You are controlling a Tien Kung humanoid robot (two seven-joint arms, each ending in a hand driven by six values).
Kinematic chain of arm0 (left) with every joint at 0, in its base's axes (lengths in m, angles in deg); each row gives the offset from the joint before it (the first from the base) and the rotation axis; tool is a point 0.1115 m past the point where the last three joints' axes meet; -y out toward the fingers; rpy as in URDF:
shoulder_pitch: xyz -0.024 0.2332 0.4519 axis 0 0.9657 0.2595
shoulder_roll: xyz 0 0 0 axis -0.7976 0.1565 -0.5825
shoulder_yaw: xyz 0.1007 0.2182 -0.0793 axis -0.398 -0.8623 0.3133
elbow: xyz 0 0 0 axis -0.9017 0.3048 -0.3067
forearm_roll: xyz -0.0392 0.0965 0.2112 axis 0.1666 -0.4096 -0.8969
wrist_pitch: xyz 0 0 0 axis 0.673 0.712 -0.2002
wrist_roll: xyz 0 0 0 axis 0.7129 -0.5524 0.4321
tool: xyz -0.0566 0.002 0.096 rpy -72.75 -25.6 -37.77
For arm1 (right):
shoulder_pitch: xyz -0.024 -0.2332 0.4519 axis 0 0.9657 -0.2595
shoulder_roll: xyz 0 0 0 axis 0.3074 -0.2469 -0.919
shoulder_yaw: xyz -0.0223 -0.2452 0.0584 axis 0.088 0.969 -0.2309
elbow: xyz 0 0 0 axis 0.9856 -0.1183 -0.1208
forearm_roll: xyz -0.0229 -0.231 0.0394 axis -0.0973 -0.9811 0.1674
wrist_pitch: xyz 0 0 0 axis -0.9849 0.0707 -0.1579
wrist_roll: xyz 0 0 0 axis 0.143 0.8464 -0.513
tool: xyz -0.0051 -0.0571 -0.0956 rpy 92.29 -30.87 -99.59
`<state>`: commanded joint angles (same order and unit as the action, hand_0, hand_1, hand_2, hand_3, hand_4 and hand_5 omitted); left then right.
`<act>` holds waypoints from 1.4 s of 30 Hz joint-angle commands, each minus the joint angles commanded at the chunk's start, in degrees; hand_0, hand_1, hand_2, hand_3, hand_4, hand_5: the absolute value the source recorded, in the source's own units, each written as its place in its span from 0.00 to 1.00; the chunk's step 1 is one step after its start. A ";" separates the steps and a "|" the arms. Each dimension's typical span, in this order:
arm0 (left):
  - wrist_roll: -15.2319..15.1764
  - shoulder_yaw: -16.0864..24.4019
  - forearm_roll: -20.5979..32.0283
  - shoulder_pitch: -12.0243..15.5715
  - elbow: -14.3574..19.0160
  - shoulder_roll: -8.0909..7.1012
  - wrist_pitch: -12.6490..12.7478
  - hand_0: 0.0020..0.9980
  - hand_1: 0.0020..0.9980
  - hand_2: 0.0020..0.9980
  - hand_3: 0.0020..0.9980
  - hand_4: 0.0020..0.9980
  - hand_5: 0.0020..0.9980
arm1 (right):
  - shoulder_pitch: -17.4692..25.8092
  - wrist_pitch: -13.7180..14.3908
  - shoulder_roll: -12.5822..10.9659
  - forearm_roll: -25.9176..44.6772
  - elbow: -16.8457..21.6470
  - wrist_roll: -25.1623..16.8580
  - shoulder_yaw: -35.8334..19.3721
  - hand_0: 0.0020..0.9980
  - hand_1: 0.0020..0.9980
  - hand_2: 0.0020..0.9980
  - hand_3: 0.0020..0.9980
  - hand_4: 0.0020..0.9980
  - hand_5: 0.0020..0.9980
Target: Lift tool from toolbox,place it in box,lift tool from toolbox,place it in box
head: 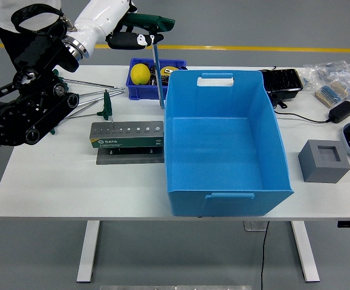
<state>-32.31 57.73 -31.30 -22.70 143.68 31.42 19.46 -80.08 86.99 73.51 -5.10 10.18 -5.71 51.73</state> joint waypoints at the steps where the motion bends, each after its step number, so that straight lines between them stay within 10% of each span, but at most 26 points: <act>1: 0.11 0.43 -0.16 -0.15 0.67 -0.06 -0.05 0.25 0.00 0.03 0.03 0.89 0.76 | -0.01 0.01 0.00 -0.06 0.00 0.01 -0.02 0.68 0.64 0.72 0.56 0.79 0.73; 11: 2.23 1.46 0.45 -0.85 8.65 1.44 -0.47 0.25 0.00 0.03 0.03 0.88 0.77 | 0.08 0.06 -0.06 -0.49 -0.05 0.07 -0.27 0.68 0.64 0.71 0.56 0.79 0.73; 28: 1.40 -21.00 7.75 -0.89 10.29 8.58 -3.76 0.26 0.01 0.04 0.05 0.88 0.76 | -0.24 0.24 -0.32 0.75 -0.07 -0.58 0.38 0.68 0.64 0.71 0.56 0.79 0.73; 29: 1.14 -21.14 7.88 -0.88 10.20 8.74 -4.50 0.37 0.19 0.22 0.25 0.88 0.74 | -0.23 0.25 -0.33 0.79 -0.07 -0.60 0.38 0.68 0.64 0.71 0.56 0.79 0.73; 35: -1.26 -21.36 9.11 -0.95 8.02 10.29 -6.36 0.37 0.19 0.22 0.25 0.88 0.74 | -0.38 0.29 -0.43 0.38 -0.04 -0.53 0.21 0.68 0.64 0.71 0.56 0.79 0.73; 36: -1.65 -21.42 9.32 -0.97 7.63 10.48 -6.55 0.43 0.38 0.46 0.52 0.89 0.73 | -0.40 0.30 -0.45 0.30 -0.04 -0.52 0.18 0.68 0.64 0.71 0.56 0.80 0.73; 41: -3.20 -21.50 9.84 -1.13 5.86 11.16 -6.64 0.43 0.38 0.46 0.52 0.89 0.73 | -0.43 0.35 -0.51 0.07 -0.01 -0.49 0.08 0.68 0.64 0.71 0.56 0.80 0.73; 42: -3.42 -21.39 9.74 -1.17 5.55 11.31 -6.45 0.49 0.55 0.64 0.66 0.91 0.72 | -0.42 0.37 -0.51 -0.04 0.00 -0.47 0.03 0.68 0.64 0.71 0.56 0.80 0.73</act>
<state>-35.73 36.34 -21.57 -23.86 149.23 42.73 13.01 -80.51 87.35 73.00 -5.13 10.18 -6.18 51.77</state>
